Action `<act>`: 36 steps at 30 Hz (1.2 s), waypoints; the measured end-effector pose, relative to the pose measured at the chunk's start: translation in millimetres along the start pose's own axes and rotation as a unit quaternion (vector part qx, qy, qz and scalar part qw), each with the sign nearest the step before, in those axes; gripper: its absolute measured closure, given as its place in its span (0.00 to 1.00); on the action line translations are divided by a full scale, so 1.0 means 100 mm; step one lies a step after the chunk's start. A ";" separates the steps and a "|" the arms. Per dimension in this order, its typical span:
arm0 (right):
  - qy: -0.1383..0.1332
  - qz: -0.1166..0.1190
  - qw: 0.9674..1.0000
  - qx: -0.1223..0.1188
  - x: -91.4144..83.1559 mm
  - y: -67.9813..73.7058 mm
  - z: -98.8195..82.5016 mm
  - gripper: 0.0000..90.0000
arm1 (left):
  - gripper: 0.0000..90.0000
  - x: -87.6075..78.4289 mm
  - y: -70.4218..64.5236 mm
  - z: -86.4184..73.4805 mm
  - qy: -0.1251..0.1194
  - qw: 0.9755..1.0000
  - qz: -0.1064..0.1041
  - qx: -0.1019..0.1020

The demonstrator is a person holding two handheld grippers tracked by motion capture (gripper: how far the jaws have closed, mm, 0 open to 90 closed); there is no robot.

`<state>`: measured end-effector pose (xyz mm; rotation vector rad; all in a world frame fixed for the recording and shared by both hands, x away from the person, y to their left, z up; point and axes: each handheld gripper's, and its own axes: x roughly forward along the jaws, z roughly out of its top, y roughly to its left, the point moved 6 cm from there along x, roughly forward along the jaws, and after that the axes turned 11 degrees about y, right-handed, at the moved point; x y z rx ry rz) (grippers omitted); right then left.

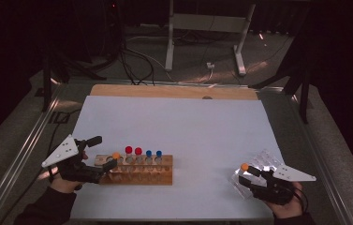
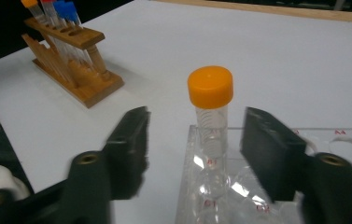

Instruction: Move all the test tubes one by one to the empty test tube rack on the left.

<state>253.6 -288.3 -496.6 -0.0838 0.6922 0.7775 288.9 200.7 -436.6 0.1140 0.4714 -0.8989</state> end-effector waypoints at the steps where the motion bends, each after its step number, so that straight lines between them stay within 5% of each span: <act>1: 0.002 -0.003 1.000 -0.005 0.02 -0.01 0.01 0.56 | 0.03 0.00 0.00 0.00 -0.001 1.000 -0.001 0.000; 8: 0.028 -0.029 0.999 -0.027 0.12 -0.06 0.05 0.80 | 0.03 0.00 0.00 0.01 -0.001 1.000 -0.003 -0.002; 21: 0.013 -0.038 0.998 -0.049 -0.04 -0.03 0.24 0.83 | 0.02 -0.01 -0.02 0.03 0.005 1.000 -0.009 -0.005; 29: -0.002 -0.031 0.997 -0.066 -0.22 0.03 0.59 0.83 | 0.02 -0.02 -0.11 0.14 0.004 1.000 -0.024 0.004; 36: -0.007 0.001 0.996 -0.089 -0.16 0.23 0.95 0.83 | 0.03 0.04 -0.25 0.37 0.004 0.999 -0.039 0.016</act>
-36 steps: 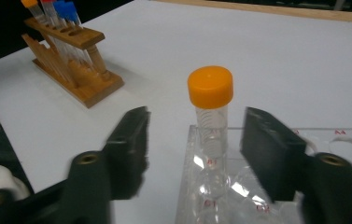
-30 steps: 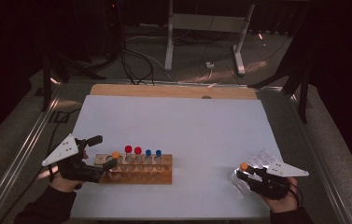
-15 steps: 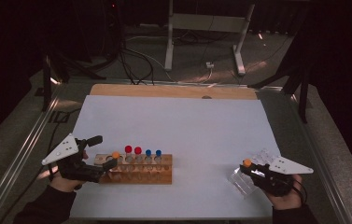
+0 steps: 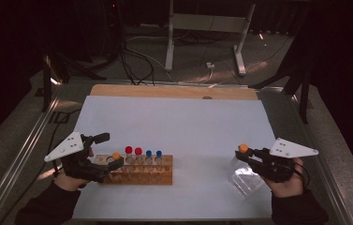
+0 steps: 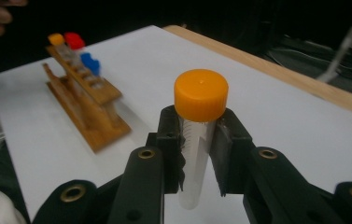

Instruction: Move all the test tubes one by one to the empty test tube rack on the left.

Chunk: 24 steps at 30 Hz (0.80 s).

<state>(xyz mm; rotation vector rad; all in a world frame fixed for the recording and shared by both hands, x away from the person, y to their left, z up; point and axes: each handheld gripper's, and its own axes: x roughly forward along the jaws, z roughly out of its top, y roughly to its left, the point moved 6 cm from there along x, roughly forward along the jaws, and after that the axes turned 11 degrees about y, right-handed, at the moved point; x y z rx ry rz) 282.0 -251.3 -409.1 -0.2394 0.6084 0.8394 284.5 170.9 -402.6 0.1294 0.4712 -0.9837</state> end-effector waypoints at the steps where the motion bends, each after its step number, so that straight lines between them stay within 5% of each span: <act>1: 0.000 0.006 1.000 -0.006 0.03 0.03 0.05 0.83 | 0.03 0.02 -0.03 0.04 -0.001 1.000 -0.007 -0.001; 10: 0.000 0.060 0.997 -0.042 0.30 0.34 0.38 0.83 | 0.05 0.35 -0.28 0.31 0.013 0.998 -0.051 0.019; 17: 0.008 0.087 0.994 -0.064 0.43 0.54 0.49 0.83 | 0.09 0.62 -0.53 0.49 0.012 0.995 -0.090 0.047; 24: 0.019 0.112 0.991 -0.073 0.57 0.69 0.51 0.83 | 0.25 0.88 -0.77 0.62 0.017 0.991 -0.112 0.077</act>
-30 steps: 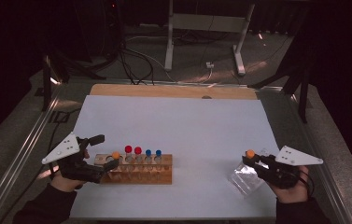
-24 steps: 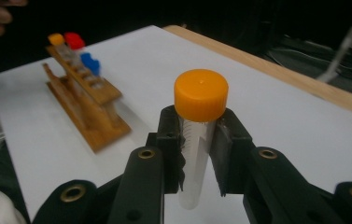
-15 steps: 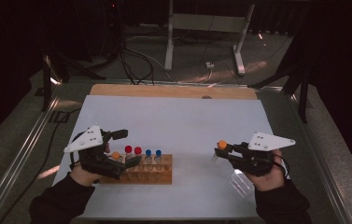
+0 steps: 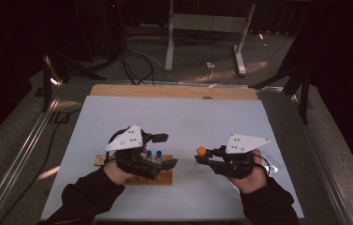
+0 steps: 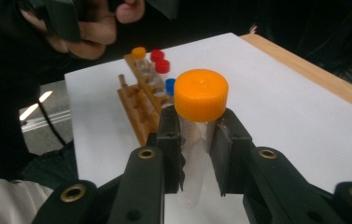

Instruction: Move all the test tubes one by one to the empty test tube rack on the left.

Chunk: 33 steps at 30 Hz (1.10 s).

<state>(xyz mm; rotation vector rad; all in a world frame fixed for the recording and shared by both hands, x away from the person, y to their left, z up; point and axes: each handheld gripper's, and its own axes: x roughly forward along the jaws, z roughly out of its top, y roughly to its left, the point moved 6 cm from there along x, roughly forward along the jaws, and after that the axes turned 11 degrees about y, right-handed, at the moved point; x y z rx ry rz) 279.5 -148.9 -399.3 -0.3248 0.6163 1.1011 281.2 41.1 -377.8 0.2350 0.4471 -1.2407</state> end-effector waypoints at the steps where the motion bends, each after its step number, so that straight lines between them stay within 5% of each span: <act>1: 0.001 0.004 1.000 0.001 0.02 0.01 0.00 0.83 | 0.29 0.03 -0.03 0.02 -0.002 1.000 -0.009 0.004; 18: -0.001 0.021 1.000 -0.008 0.13 0.11 0.07 0.83 | 0.78 0.38 -0.13 0.15 0.012 0.999 -0.018 0.037; 24: -0.013 0.018 1.000 -0.008 0.12 0.12 0.10 0.81 | 0.79 0.33 -0.11 0.18 0.005 0.999 -0.017 0.036; 30: -0.056 0.001 0.998 -0.009 0.04 0.08 0.10 0.39 | 0.80 0.00 0.06 0.23 -0.011 1.000 0.018 0.023; 33: -0.060 -0.016 0.998 0.032 -0.01 0.01 0.06 0.16 | 0.80 -0.24 0.17 0.23 -0.016 0.998 0.049 0.020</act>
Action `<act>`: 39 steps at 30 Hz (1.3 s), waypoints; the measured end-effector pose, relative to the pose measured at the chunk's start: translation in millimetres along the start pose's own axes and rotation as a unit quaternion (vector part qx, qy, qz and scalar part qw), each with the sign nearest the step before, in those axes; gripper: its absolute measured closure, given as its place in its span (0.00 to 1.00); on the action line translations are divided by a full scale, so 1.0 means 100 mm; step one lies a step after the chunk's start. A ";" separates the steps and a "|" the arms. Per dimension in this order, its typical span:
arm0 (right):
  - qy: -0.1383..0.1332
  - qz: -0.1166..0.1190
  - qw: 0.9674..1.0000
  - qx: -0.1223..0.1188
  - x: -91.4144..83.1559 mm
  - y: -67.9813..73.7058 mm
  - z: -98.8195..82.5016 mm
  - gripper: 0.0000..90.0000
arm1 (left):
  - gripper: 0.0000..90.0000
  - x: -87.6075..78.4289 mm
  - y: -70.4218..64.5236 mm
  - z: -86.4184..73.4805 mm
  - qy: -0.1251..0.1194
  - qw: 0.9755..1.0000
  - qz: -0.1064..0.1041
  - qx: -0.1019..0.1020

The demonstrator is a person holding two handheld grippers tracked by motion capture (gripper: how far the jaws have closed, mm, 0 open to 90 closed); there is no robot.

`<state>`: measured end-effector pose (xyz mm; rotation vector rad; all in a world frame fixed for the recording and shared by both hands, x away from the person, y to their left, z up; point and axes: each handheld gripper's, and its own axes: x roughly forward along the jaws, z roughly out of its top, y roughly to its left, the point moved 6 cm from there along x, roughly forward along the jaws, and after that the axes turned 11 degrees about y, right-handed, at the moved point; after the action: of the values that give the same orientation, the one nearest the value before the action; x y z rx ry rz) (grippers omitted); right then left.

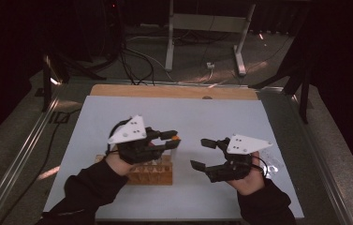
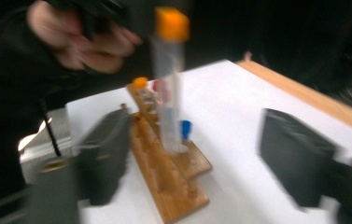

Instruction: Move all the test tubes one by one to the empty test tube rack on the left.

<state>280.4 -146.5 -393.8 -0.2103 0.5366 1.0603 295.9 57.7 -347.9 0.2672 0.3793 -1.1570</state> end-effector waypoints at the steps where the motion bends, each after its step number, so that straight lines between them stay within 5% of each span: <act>1: -0.003 -0.004 1.000 0.010 -0.02 -0.03 -0.01 0.13 | 0.80 -0.08 0.04 0.00 -0.001 1.000 0.012 0.001; 6: -0.011 -0.013 1.000 0.012 -0.13 -0.10 -0.10 0.02 | 0.80 -0.53 0.26 -0.07 -0.001 0.997 0.074 -0.009; 12: -0.018 -0.021 0.999 0.030 -0.24 -0.15 -0.16 0.00 | 0.80 -0.98 0.49 -0.25 -0.012 0.990 0.135 -0.039; 17: -0.015 -0.033 0.999 0.028 -0.28 -0.18 -0.20 0.00 | 0.80 -1.19 0.61 -0.46 -0.008 0.984 0.169 -0.059; 27: -0.003 -0.043 0.999 0.022 -0.29 -0.18 -0.23 0.00 | 0.80 -1.28 0.72 -0.94 -0.007 0.976 0.190 -0.109; 35: -0.004 -0.044 0.999 0.027 -0.30 -0.20 -0.25 0.00 | 0.80 -1.14 0.73 -1.22 -0.007 0.974 0.181 -0.136; 39: -0.002 -0.044 0.999 0.027 -0.30 -0.20 -0.27 0.00 | 0.80 -1.10 0.74 -1.28 -0.015 0.975 0.178 -0.132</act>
<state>277.7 -190.9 -403.0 -0.1822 0.5465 0.9602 306.1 228.3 -416.9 0.0780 0.4336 -0.7466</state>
